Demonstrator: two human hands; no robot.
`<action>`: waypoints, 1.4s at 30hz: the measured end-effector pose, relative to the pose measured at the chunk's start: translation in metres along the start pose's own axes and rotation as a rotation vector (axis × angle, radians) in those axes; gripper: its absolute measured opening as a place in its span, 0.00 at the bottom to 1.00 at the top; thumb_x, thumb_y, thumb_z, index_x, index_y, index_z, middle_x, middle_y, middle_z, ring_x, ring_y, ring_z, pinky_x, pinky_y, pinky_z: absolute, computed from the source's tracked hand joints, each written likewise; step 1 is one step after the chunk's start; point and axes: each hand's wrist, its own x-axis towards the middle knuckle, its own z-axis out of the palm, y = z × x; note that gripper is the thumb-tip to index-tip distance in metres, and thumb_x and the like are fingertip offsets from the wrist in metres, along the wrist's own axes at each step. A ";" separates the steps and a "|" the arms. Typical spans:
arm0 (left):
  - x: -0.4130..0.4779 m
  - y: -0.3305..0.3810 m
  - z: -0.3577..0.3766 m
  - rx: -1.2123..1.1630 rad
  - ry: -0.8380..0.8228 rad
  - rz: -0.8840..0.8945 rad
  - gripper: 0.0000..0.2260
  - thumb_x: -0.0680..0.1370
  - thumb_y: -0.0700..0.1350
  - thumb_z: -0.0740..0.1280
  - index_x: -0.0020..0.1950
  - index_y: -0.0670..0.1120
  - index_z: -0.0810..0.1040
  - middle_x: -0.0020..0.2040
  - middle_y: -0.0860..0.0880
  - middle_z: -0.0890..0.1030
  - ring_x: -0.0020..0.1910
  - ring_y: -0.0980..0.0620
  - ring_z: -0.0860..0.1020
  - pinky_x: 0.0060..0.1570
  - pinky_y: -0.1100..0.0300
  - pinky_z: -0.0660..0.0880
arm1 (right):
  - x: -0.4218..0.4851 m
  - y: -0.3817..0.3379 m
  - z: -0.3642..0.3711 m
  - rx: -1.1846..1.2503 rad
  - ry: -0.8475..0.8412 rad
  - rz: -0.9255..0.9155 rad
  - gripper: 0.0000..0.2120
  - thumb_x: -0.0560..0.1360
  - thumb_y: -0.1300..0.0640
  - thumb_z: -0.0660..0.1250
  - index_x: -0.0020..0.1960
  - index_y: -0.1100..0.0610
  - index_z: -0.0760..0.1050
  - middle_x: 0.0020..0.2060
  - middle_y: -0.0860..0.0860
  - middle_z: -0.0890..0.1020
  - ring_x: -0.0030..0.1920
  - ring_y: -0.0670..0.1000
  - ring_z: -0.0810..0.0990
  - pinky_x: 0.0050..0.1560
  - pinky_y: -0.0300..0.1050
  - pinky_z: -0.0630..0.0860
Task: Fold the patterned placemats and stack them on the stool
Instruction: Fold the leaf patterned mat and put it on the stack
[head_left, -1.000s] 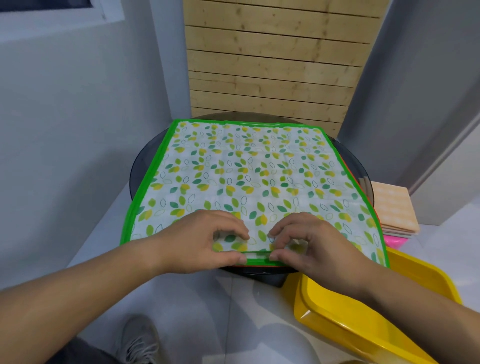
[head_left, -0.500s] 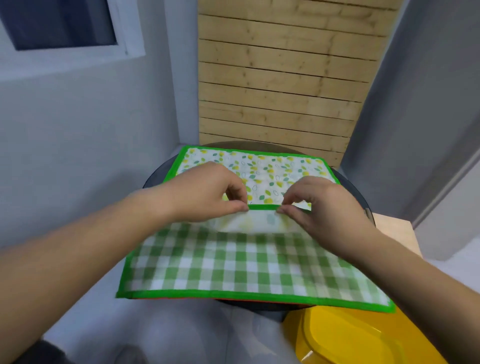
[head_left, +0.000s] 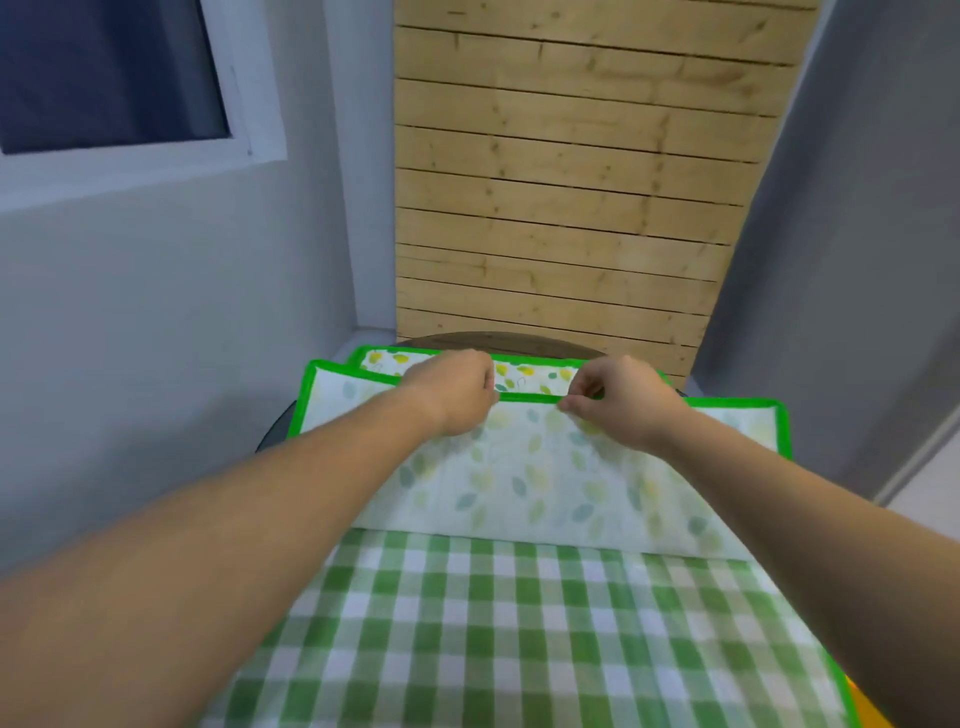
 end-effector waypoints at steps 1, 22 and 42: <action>0.005 -0.003 0.012 0.005 0.005 -0.023 0.07 0.81 0.50 0.63 0.45 0.50 0.74 0.49 0.51 0.81 0.52 0.45 0.78 0.52 0.52 0.73 | 0.005 0.006 0.009 0.014 -0.020 0.018 0.07 0.73 0.50 0.73 0.40 0.52 0.80 0.38 0.48 0.83 0.42 0.51 0.81 0.44 0.47 0.77; 0.013 -0.030 0.097 -0.244 0.262 -0.106 0.05 0.79 0.49 0.66 0.53 0.55 0.80 0.55 0.53 0.75 0.59 0.51 0.71 0.63 0.53 0.67 | 0.029 0.054 0.078 0.170 0.030 -0.005 0.07 0.72 0.48 0.74 0.37 0.43 0.78 0.42 0.43 0.79 0.46 0.48 0.77 0.53 0.52 0.75; 0.019 -0.035 0.104 -0.272 0.305 -0.126 0.02 0.79 0.52 0.67 0.50 0.58 0.78 0.54 0.58 0.73 0.59 0.55 0.72 0.64 0.53 0.66 | 0.140 0.083 0.069 -0.009 0.015 0.166 0.28 0.67 0.36 0.75 0.61 0.50 0.78 0.51 0.48 0.82 0.47 0.49 0.78 0.49 0.42 0.74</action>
